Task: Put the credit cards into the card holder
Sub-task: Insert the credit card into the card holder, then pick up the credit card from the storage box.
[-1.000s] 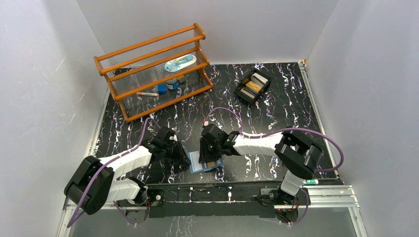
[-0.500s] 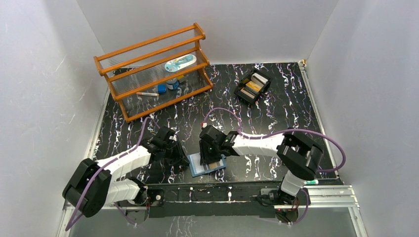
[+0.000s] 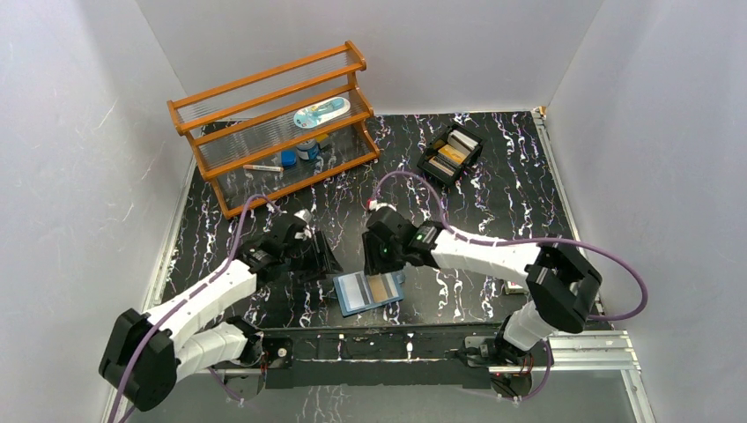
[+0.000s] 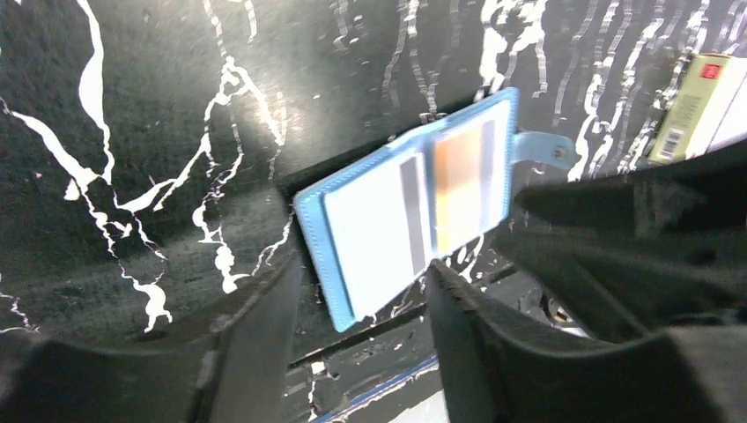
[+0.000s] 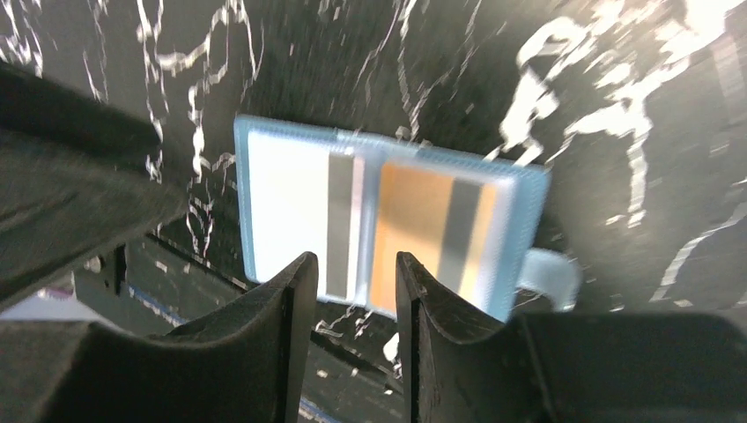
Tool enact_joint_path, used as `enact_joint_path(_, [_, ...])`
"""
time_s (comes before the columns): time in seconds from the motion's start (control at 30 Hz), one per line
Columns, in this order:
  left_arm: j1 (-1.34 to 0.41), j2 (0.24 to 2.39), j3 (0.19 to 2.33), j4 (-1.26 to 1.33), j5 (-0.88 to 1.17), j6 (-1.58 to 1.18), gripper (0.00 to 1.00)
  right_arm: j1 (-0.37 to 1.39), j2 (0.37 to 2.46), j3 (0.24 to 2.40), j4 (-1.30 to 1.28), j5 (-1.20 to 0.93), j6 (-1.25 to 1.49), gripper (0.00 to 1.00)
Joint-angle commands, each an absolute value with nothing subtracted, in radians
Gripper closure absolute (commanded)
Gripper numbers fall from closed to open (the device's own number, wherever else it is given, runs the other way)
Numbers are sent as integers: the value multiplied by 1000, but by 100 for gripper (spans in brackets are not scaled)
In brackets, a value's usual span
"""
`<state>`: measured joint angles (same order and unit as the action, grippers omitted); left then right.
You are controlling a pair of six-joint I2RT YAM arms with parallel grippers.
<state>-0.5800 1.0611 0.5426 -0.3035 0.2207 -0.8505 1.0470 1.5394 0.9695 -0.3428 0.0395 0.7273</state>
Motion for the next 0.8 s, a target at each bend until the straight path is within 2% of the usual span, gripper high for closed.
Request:
enact_joint_path(0.0, [-582, 980, 655, -401, 170, -769, 42, 951, 1489, 1087, -414, 145, 587, 53])
enact_joint_path(0.17, [-583, 935, 760, -485, 126, -685, 28, 792, 1514, 1191, -435, 214, 352, 52])
enact_joint_path(0.3, [-582, 928, 823, -533, 110, -610, 18, 700, 1573, 1306, -444, 362, 153, 50])
enact_joint_path(0.4, [-583, 935, 847, -566, 96, -559, 2, 627, 1626, 1371, -377, 450, -2, 50])
enact_joint_path(0.77, [-582, 872, 795, -579, 54, -474, 1, 398, 1971, 1643, -223, 507, -415, 55])
